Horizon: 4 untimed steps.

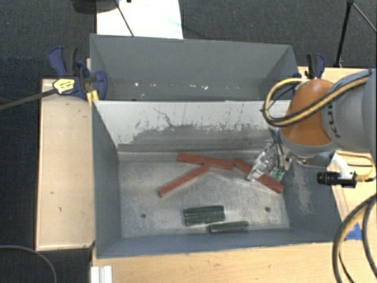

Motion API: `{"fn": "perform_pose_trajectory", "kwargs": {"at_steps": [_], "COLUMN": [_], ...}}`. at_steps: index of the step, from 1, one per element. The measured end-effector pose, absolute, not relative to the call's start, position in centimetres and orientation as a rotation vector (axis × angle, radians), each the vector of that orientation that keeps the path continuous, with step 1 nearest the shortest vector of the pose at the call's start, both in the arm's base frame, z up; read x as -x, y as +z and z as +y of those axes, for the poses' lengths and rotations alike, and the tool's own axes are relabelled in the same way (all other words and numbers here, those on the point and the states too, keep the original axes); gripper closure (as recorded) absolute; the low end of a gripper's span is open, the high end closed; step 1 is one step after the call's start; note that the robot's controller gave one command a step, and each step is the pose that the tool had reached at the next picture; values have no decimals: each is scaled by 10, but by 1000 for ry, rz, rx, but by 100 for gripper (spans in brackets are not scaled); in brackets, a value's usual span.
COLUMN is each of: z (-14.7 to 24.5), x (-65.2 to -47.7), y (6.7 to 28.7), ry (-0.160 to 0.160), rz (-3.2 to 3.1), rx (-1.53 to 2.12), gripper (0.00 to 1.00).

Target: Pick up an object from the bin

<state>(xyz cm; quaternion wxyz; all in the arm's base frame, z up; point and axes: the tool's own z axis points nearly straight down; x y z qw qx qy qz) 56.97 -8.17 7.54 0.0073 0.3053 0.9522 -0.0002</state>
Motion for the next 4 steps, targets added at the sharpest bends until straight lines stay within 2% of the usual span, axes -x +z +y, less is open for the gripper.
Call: {"fn": "perform_pose_trajectory", "kwargs": {"at_steps": [2,3,4], "z": [-82,-81,-80], "x": [-569,-566,-566], "y": [77,85,105], "ry": [-1,-3,-1], "rz": [2980,2995,2997], "rx": [-952,-955,-954], "gripper": [100,100,100]}}
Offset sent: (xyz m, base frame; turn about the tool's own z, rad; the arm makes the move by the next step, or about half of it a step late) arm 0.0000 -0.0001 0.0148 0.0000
